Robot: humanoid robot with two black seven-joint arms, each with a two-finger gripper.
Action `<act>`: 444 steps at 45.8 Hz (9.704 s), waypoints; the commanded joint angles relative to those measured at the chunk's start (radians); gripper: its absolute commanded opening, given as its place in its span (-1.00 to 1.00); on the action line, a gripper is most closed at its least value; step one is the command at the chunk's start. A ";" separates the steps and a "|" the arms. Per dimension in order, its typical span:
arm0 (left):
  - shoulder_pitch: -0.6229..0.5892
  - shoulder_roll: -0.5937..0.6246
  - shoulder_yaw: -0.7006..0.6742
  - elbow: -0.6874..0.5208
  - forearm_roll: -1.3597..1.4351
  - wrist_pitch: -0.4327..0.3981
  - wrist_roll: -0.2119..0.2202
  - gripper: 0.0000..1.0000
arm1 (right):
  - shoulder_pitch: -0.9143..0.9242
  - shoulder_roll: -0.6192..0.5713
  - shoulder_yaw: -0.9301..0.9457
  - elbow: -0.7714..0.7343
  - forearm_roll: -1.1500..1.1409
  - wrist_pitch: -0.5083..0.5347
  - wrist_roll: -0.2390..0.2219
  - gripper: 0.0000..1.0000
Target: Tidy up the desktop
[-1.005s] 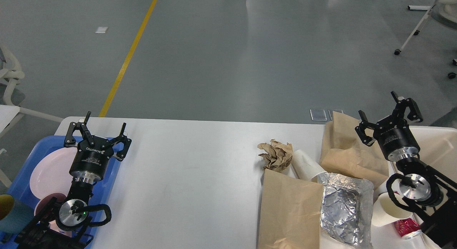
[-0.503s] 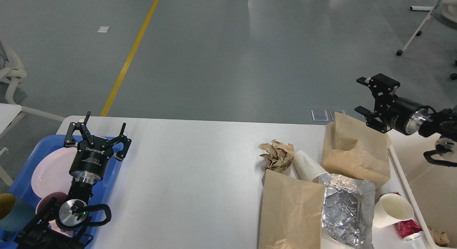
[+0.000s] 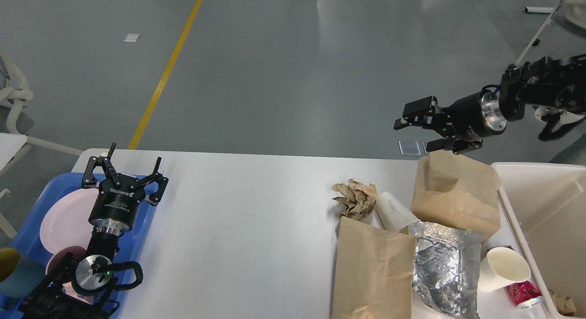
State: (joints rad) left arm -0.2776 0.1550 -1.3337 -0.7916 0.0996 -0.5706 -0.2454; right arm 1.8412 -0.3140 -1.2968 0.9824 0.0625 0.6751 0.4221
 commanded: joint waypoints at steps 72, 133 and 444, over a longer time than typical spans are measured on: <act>0.000 0.000 -0.001 0.000 0.000 0.000 0.002 0.92 | -0.160 0.159 0.182 0.532 0.071 -0.413 -0.480 0.97; 0.000 0.000 -0.002 0.000 0.000 0.000 0.003 0.92 | -0.320 0.239 0.214 0.443 0.083 -0.569 -0.562 -1.00; 0.000 0.000 -0.001 0.000 0.000 0.000 0.002 0.92 | 0.204 -0.313 -0.392 0.280 0.177 -0.313 -0.356 -1.00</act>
State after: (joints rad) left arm -0.2777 0.1549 -1.3343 -0.7915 0.0997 -0.5706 -0.2440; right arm 2.1813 -0.5336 -1.6991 1.3648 0.2383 0.4567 0.0666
